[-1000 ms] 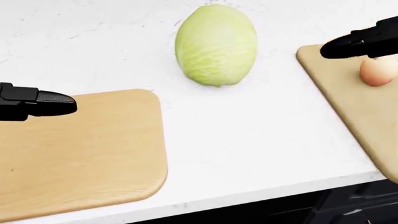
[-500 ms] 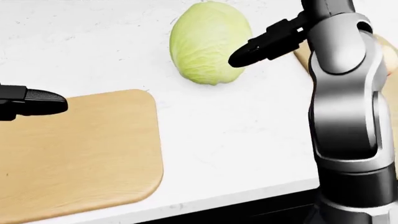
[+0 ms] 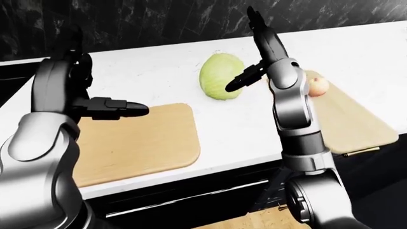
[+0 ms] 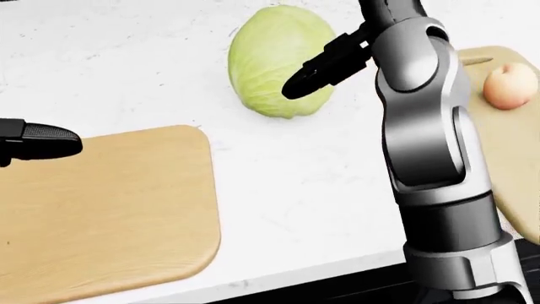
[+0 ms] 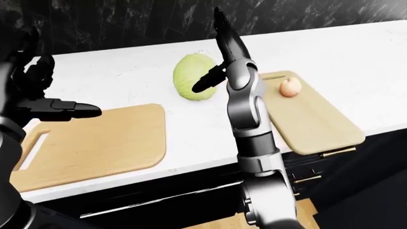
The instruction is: Place the apricot and the cabbage on separate cutting boards.
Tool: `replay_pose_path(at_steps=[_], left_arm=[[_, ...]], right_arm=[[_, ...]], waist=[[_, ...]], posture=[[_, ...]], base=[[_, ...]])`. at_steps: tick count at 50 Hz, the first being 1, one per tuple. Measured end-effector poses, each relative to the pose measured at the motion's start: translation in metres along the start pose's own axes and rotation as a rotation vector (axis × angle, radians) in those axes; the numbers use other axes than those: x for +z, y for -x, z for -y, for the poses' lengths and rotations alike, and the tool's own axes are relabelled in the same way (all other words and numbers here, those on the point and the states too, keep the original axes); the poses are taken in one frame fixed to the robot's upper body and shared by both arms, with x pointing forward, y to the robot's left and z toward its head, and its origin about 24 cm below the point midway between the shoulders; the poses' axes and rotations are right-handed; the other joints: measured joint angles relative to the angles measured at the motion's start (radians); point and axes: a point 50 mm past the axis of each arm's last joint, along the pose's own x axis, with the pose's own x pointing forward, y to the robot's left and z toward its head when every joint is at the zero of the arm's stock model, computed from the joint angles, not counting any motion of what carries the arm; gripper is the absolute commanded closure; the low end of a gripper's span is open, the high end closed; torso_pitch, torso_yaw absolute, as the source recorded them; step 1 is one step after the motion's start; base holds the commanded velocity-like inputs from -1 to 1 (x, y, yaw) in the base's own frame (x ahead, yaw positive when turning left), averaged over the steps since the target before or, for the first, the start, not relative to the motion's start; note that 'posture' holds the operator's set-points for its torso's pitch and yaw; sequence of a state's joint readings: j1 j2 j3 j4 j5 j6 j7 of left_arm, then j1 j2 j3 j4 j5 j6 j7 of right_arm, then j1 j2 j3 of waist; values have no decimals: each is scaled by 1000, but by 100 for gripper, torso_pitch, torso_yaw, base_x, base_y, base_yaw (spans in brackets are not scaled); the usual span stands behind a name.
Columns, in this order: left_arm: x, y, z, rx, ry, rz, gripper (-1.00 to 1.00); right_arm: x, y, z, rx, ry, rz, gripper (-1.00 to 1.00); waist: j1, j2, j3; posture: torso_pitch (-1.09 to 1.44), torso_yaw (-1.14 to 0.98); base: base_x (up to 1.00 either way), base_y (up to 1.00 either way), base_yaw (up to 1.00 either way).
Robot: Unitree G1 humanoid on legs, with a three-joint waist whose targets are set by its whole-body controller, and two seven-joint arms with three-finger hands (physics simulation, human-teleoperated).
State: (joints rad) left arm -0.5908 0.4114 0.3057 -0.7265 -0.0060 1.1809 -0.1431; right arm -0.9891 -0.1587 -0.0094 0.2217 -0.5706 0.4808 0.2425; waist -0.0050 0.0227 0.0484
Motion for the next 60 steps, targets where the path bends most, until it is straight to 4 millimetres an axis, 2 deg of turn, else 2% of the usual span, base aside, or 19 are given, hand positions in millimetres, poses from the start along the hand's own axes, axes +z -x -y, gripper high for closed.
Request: replay_pose_path(at_steps=[13,24,46,51,60], left_arm=[[-2,3,-2,7,1,0,-100],[-6,4,-2,5,3,-6,-100],[-3,5,-4,9,0,-2,-100],[-2,4,-4,8,-1,0,-100],[-3,6,-5,11,-1,-4,-100]], right_arm=[[-13,-6,-16,56,20,-33,-100],[-15,-11,-28,92,28,-34,-100],[-16,-9,-35,141,42,-38,-100],[-18,-10,-35,154,50,-49,-63],[-17,-8,-34,154,84,-29,-41]], waist=[[1,3,-1],[1,5,-3],[1,5,-5],[1,6,-4],[-1,6,-7]], posture=[[0,0],[0,0],[0,0],[0,0],[0,0]], base=[[0,0,0],[0,0,0],[0,0,0],[0,0,0],[0,0,0]])
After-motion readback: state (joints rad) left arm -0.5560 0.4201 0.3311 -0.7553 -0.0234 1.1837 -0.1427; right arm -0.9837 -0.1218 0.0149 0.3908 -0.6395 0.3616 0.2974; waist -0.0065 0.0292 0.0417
